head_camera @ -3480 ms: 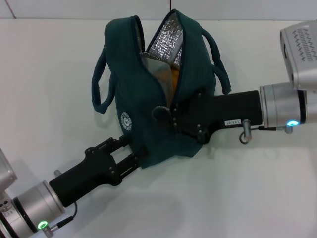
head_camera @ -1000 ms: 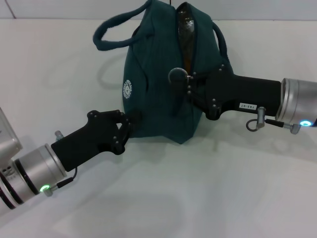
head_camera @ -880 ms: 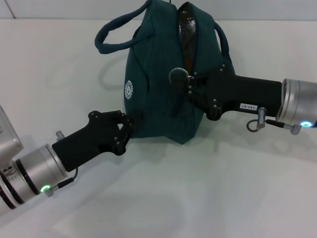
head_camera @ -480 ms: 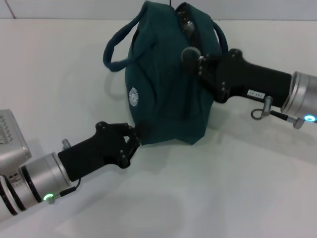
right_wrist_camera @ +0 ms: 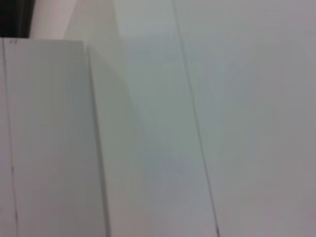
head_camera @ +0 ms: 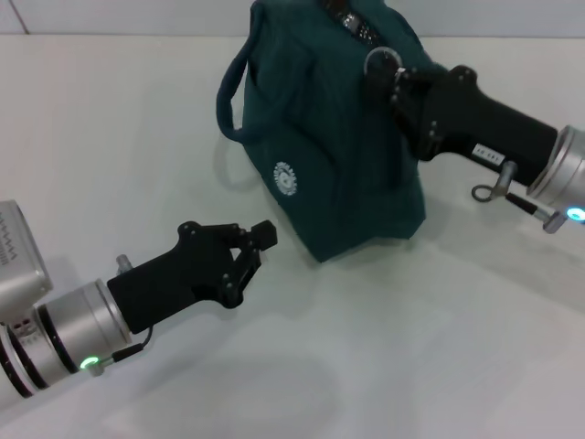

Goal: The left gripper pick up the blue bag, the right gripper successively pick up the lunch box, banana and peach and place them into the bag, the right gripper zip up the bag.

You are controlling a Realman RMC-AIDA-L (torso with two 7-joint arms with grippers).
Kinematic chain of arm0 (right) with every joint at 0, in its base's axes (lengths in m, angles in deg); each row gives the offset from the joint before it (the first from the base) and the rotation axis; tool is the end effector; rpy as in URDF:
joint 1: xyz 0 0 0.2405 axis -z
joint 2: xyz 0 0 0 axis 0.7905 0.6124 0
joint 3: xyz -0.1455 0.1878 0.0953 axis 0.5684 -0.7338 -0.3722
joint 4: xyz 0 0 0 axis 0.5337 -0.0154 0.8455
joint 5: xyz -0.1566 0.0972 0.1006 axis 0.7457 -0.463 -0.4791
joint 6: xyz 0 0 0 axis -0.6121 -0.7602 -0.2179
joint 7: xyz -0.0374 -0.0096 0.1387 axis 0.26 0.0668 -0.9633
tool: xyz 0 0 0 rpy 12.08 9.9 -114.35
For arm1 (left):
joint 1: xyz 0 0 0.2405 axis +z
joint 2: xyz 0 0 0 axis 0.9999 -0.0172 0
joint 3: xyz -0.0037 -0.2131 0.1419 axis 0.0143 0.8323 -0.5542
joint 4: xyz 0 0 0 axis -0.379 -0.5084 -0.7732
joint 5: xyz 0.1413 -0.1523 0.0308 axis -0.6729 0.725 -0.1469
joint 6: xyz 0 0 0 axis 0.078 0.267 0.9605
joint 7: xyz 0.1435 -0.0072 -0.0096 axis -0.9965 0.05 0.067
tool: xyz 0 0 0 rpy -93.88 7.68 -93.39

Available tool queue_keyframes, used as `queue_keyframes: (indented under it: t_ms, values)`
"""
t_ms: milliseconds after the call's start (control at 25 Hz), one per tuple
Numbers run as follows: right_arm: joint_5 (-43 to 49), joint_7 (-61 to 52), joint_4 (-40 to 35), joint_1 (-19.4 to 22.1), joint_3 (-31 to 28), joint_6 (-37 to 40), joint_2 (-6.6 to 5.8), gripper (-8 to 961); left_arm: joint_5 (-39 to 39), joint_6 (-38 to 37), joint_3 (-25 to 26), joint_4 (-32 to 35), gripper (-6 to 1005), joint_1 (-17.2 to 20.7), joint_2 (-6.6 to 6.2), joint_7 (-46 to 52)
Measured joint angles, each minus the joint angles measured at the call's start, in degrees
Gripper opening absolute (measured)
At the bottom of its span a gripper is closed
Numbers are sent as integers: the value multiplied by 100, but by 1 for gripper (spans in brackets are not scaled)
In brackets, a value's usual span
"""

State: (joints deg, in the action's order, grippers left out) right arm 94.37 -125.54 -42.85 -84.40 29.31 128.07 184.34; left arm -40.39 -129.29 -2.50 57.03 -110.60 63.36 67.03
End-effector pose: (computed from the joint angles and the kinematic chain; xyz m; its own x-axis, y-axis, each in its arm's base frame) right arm 0.1899 0.3493 -0.0372 0.5710 -0.0057 -0.8210 -0.3834 -0.8861 -0.2605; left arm -0.2880 0.2581 -0.0710 0.6455 0.2097 0.7344 0.5292 -0.8161 -0.2321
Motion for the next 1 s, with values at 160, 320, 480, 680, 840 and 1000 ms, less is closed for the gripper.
queue_keyframes:
  t_ms: [160, 320, 480, 680, 840, 1000]
  values:
    - [-10, 60, -36, -27, 221, -13, 0, 32, 128, -530, 3, -1, 38, -13, 39, 7]
    - [-18, 54, -49, -93, 437, -23, 0, 32, 271, -847, -13, -7, 50, 1, 64, 9]
    - [-100, 41, -55, -182, 702, -27, 0, 32, 597, -874, -7, -146, 189, -7, 73, 2]
    - [-382, 66, -63, -255, 1020, -90, 0, 32, 978, -717, -4, -389, 418, -150, 78, -28]
    - [-395, 69, -73, -270, 1071, -135, 0, 32, 976, -666, -19, -425, 524, -235, 80, 1]
    - [-440, 69, -112, -270, 1119, -169, 0, 32, 990, -425, -12, -457, 588, -317, 96, -46]
